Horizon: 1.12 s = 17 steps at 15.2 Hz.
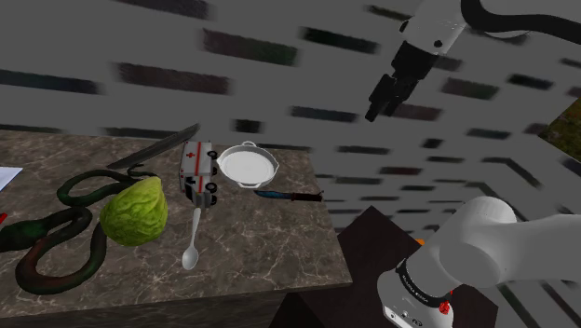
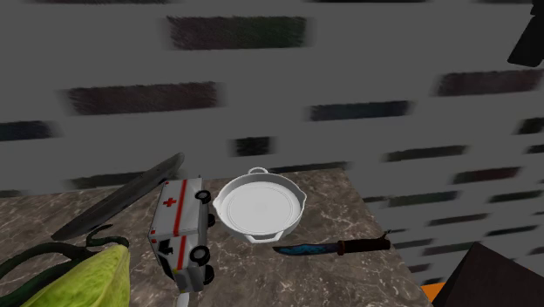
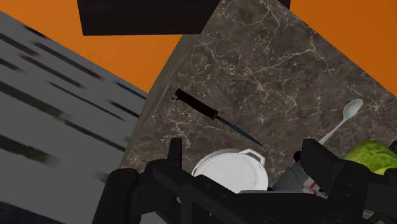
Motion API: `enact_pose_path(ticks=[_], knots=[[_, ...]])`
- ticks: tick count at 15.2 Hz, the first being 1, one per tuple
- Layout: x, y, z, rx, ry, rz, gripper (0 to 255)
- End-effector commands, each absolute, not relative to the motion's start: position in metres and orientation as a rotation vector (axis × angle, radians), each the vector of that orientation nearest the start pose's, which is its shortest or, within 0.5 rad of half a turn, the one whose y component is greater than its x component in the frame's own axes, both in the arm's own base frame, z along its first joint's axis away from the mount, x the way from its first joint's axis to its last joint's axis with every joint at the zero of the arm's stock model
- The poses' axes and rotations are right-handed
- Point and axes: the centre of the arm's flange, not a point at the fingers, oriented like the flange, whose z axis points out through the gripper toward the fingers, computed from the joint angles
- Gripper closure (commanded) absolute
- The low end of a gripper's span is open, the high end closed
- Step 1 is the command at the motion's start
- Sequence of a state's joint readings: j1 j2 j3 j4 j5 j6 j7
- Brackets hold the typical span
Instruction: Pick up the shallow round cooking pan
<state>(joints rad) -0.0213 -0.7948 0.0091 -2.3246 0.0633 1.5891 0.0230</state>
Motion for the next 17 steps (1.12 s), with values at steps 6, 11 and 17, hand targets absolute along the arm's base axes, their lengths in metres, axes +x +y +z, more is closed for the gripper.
enact_pose_path(ticks=[6, 11, 17], knots=[[0.358, -0.001, 0.565, -3.066, 0.091, -0.067, 0], [0.408, -0.007, 0.520, -3.049, 0.125, -0.043, 0], [0.466, -0.013, 0.464, -3.027, 0.165, -0.015, 0]])
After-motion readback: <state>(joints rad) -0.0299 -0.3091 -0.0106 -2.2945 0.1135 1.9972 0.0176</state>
